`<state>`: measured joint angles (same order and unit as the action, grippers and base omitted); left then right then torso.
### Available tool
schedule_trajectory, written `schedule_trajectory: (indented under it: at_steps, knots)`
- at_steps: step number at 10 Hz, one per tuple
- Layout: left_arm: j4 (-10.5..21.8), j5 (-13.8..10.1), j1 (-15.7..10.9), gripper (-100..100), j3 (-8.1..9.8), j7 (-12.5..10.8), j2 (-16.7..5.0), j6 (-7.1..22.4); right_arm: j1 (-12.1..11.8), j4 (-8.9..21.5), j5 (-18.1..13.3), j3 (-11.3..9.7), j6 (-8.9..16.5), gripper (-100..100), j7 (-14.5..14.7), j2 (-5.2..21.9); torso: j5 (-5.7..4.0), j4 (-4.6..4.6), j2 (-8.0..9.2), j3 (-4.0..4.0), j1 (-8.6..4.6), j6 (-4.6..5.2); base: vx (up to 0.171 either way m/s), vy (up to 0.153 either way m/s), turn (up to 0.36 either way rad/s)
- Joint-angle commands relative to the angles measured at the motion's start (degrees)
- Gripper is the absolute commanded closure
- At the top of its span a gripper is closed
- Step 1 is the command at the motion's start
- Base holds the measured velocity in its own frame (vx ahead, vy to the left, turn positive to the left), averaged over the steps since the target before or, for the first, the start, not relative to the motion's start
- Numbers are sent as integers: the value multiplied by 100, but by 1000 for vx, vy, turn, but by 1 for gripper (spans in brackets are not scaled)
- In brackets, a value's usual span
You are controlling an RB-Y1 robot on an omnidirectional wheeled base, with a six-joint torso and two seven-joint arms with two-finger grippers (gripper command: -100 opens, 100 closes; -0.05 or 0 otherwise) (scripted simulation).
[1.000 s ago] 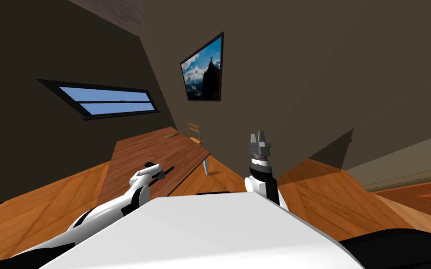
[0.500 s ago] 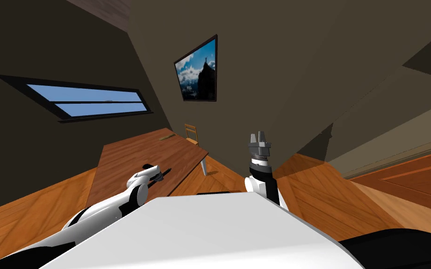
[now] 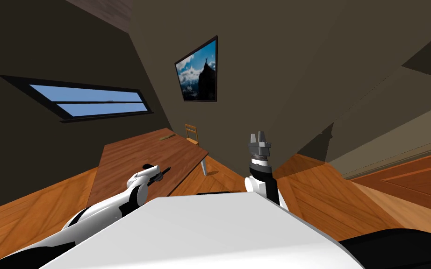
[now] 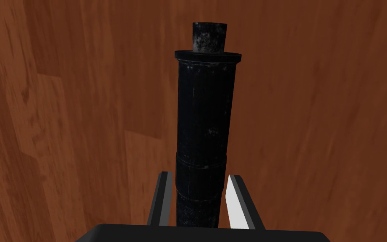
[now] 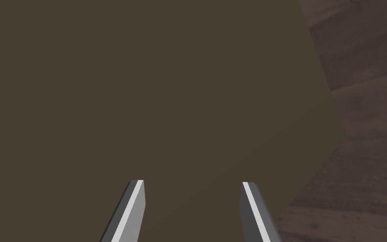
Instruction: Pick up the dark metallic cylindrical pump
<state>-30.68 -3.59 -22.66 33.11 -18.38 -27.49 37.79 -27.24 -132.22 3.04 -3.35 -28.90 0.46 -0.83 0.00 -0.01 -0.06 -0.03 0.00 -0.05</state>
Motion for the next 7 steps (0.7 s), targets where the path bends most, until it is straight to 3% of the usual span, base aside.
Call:
schedule_trajectory:
  at_steps: [1, 2, 3, 5, 7]
  knots:
    - [0, 0, 0, 0, 0, 0, 0, 0, 0, 0, 0, 0, 0, 0, 0, 0, 0, 0, 0, 0, 0, 0, 0, 0, 0]
    - [-217, 13, 21, 100, -30, 42, 78, 139, 0, 0, 0, 0, 0, 0, 0, 0, 0, 0, 0, 0, -1, 0, 23, -6, 322]
    - [-320, 16, 11, 100, -56, 96, 125, 212, -2, 0, 0, 1, 0, 0, 0, 0, -4, -3, -1, -2, -1, -19, 41, -22, 322]
    - [-422, 18, 0, 100, -82, 151, 173, 284, 0, 0, 0, 0, 0, 0, 0, 0, -3, 1, -7, -3, -11, 3, 26, -21, 61]
    - [-729, 25, -31, 100, -161, 314, 315, 503, -1, 0, 0, 0, 0, 0, 0, 0, -6, 1, -7, -3, -15, -2, 40, -30, 219]
